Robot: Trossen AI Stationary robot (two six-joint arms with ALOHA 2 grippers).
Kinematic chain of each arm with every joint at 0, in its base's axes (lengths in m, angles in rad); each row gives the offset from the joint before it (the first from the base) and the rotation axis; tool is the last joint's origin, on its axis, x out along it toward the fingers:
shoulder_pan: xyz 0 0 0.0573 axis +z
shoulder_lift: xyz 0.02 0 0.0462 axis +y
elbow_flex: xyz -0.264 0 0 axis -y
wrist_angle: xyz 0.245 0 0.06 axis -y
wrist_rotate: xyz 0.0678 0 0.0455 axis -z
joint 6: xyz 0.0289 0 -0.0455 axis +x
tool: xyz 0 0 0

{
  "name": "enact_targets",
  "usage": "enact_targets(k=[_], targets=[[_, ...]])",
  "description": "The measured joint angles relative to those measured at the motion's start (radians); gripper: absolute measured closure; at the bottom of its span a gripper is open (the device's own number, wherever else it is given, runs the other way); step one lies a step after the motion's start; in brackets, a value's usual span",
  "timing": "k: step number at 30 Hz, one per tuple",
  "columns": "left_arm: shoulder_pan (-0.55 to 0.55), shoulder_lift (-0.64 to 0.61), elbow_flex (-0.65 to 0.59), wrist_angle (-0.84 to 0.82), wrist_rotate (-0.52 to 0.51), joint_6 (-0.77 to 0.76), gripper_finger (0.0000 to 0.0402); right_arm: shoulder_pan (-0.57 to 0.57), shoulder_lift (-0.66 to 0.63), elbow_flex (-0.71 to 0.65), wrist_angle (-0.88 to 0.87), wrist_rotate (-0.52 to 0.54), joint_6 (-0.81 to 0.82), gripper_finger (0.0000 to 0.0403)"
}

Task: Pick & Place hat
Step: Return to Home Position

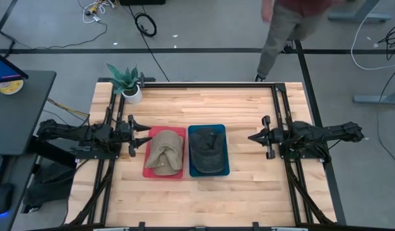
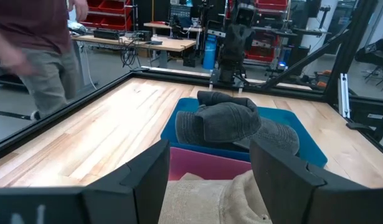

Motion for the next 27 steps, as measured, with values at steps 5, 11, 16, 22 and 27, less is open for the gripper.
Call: enact_targets(k=[5, 11, 16, 22, 27], targets=[[0.0, 0.0, 0.0, 0.0, 0.0, 0.0, 0.0177, -0.001, 0.011, 0.001, -0.054, -0.01, -0.053, 0.0394], [0.0, 0.0, 0.0, 0.0, 0.0, 0.0, 0.0177, -0.002, 0.011, 0.001, -0.053, -0.009, -0.076, 0.0394], [0.0, 0.0, 0.0, 0.0, 0.0, 0.0, 0.0177, -0.002, 0.011, 0.001, -0.052, -0.009, -0.079, 0.0394], [0.0, 0.0, 0.0, 0.0, 0.0, 0.0, 0.0177, -0.002, 0.011, 0.001, -0.052, -0.008, -0.079, 0.0394], [0.0, 0.0, 0.0, 0.0, 0.0, 0.0, 0.0177, -0.002, 0.011, 0.001, -0.052, -0.007, -0.079, 0.0394]])
